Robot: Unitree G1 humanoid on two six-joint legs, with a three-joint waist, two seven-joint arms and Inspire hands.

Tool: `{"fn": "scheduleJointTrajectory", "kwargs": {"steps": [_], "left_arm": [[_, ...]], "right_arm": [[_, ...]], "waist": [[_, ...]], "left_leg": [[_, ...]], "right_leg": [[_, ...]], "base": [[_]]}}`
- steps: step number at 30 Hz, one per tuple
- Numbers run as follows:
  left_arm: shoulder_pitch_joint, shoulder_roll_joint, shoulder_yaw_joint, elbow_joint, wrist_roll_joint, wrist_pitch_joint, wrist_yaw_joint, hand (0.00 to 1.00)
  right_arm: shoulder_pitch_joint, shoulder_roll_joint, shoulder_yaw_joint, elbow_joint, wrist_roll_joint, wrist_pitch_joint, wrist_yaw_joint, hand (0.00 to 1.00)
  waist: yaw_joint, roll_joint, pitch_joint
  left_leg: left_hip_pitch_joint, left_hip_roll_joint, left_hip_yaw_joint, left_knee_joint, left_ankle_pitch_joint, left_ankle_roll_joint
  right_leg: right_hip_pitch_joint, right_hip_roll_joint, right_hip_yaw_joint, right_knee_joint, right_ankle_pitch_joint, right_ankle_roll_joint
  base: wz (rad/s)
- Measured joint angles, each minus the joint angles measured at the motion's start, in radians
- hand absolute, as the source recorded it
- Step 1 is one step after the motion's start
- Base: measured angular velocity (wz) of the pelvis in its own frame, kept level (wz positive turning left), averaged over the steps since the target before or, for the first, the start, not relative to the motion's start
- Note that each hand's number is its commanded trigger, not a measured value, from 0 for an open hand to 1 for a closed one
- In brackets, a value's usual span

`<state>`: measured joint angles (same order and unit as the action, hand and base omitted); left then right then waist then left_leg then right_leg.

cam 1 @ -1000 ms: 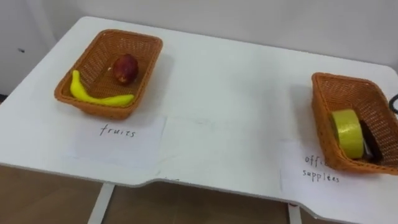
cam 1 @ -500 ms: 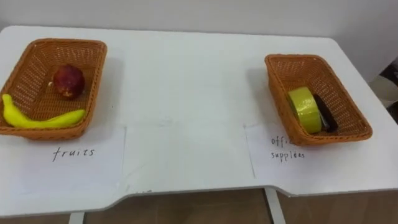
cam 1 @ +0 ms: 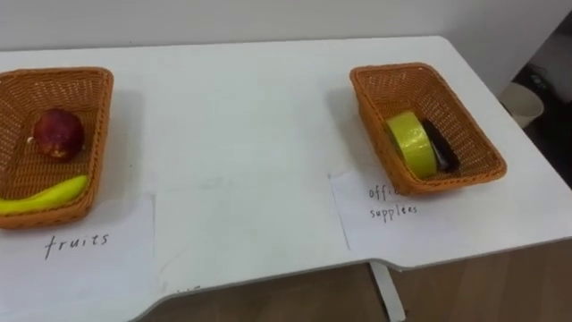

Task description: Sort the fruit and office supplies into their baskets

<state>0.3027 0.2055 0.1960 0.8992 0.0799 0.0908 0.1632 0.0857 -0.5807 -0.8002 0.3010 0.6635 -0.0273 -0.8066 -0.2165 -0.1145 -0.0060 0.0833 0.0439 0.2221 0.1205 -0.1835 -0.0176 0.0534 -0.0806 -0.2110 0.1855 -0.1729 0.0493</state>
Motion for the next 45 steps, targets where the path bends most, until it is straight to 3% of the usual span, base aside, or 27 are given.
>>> {"fn": "scheduleJointTrajectory", "kwargs": {"steps": [6, 12, 15, 17, 18, 23, 26, 30, 34, 36, 40, 42, 45], "left_arm": [[-0.001, 0.000, 0.001, -0.009, 0.000, -0.005, 0.001, 0.00], [-0.005, 0.000, 0.001, -0.010, -0.001, -0.005, 0.001, 0.00], [-0.004, -0.004, 0.000, -0.006, -0.003, -0.005, 0.001, 0.00], [-0.006, -0.014, -0.011, -0.007, -0.036, -0.005, 0.000, 0.00], [-0.006, -0.018, -0.013, -0.007, -0.042, -0.005, 0.000, 0.00], [-0.028, -0.036, -0.026, 0.012, -0.044, -0.012, -0.015, 0.00], [-0.036, -0.036, -0.055, 0.036, -0.048, -0.028, -0.029, 0.00], [-0.035, -0.039, -0.067, 0.045, -0.050, -0.034, -0.043, 0.00], [-0.013, -0.046, -0.083, 0.042, -0.068, -0.051, -0.044, 0.00], [-0.004, -0.053, -0.082, 0.042, -0.068, -0.055, -0.044, 0.00], [-0.016, -0.064, -0.105, 0.052, -0.069, -0.086, -0.043, 0.00], [-0.024, -0.075, -0.105, 0.064, -0.069, -0.098, -0.041, 0.00], [-0.023, -0.081, -0.130, 0.074, -0.071, -0.107, -0.036, 0.00]], "right_arm": [[0.044, 0.051, -0.011, 0.176, 0.008, -0.004, -0.011, 0.00], [0.097, 0.127, -0.007, 0.338, 0.006, -0.006, 0.003, 0.00], [0.122, 0.202, 0.007, 0.422, 0.004, -0.006, 0.029, 0.00], [0.166, 0.273, 0.052, 0.424, 0.008, -0.005, 0.045, 0.00], [0.176, 0.287, 0.067, 0.424, 0.005, -0.005, 0.048, 0.00], [0.193, 0.381, 0.215, 0.442, -0.006, -0.005, 0.078, 0.00], [0.182, 0.406, 0.328, 0.444, -0.007, -0.005, 0.121, 0.00], [0.181, 0.418, 0.388, 0.465, -0.051, -0.009, 0.164, 0.00], [0.190, 0.424, 0.473, 0.484, -0.141, -0.009, 0.237, 0.00], [0.185, 0.434, 0.490, 0.503, -0.191, -0.014, 0.269, 0.00], [0.174, 0.439, 0.614, 0.561, -0.277, -0.018, 0.348, 0.00], [0.171, 0.441, 0.662, 0.587, -0.285, -0.018, 0.384, 0.00], [0.160, 0.444, 0.704, 0.625, -0.285, -0.018, 0.434, 0.00]], "waist": [[-0.001, -0.002, 0.0002], [0.007, 0.003, 0.0006], [0.009, 0.007, 0.0011], [0.012, 0.025, -0.0020], [0.014, 0.031, -0.0028], [0.033, 0.069, 0.0061], [0.040, 0.072, 0.0081], [0.066, 0.073, 0.0089], [0.092, 0.083, 0.0011], [0.106, 0.088, 0.0029], [0.129, 0.090, 0.0056], [0.140, 0.091, 0.0113], [0.151, 0.100, 0.0086]], "left_leg": [[-0.001, 0.000, 0.013, -0.002, -0.001, 0.001], [-0.003, 0.003, 0.023, -0.004, -0.001, -0.001], [-0.003, 0.005, 0.023, -0.005, -0.002, -0.002], [0.000, 0.005, 0.023, -0.005, -0.004, -0.003], [0.000, 0.004, 0.022, -0.005, -0.005, -0.003], [0.022, 0.003, 0.023, -0.005, -0.010, -0.002], [0.022, 0.002, 0.018, -0.003, -0.010, -0.002], [0.021, -0.001, 0.015, -0.003, -0.010, -0.002], [0.033, -0.001, 0.015, -0.001, -0.010, -0.002], [0.033, -0.001, 0.012, -0.001, -0.010, -0.002], [0.032, -0.001, -0.006, 0.007, -0.011, -0.003], [0.031, -0.002, -0.013, 0.007, -0.012, -0.003], [0.036, -0.001, -0.023, 0.012, -0.021, -0.003]], "right_leg": [[-0.009, 0.001, 0.020, 0.000, 0.000, -0.001], [-0.017, 0.009, 0.052, 0.000, 0.002, -0.004], [-0.017, 0.010, 0.048, 0.000, 0.002, -0.004], [-0.017, 0.010, 0.051, 0.001, 0.002, -0.004], [-0.017, 0.010, 0.052, 0.001, 0.002, -0.004], [-0.001, 0.011, 0.063, 0.002, 0.002, -0.004], [-0.001, 0.011, 0.065, -0.001, -0.001, -0.005], [-0.001, 0.011, 0.069, -0.003, -0.006, -0.004], [0.006, 0.010, 0.070, -0.001, -0.007, -0.004], [0.008, 0.010, 0.069, -0.003, -0.007, -0.004], [0.018, 0.008, 0.055, -0.005, -0.007, -0.003], [0.031, 0.008, 0.048, -0.019, -0.007, -0.003], [0.034, 0.009, 0.044, -0.019, -0.011, -0.003]], "base": [[-0.06], [-0.06], [0.00], [-0.04], [-0.09], [-0.07], [-0.01], [0.03], [0.00], [0.02], [0.10], [0.10], [0.06]]}}
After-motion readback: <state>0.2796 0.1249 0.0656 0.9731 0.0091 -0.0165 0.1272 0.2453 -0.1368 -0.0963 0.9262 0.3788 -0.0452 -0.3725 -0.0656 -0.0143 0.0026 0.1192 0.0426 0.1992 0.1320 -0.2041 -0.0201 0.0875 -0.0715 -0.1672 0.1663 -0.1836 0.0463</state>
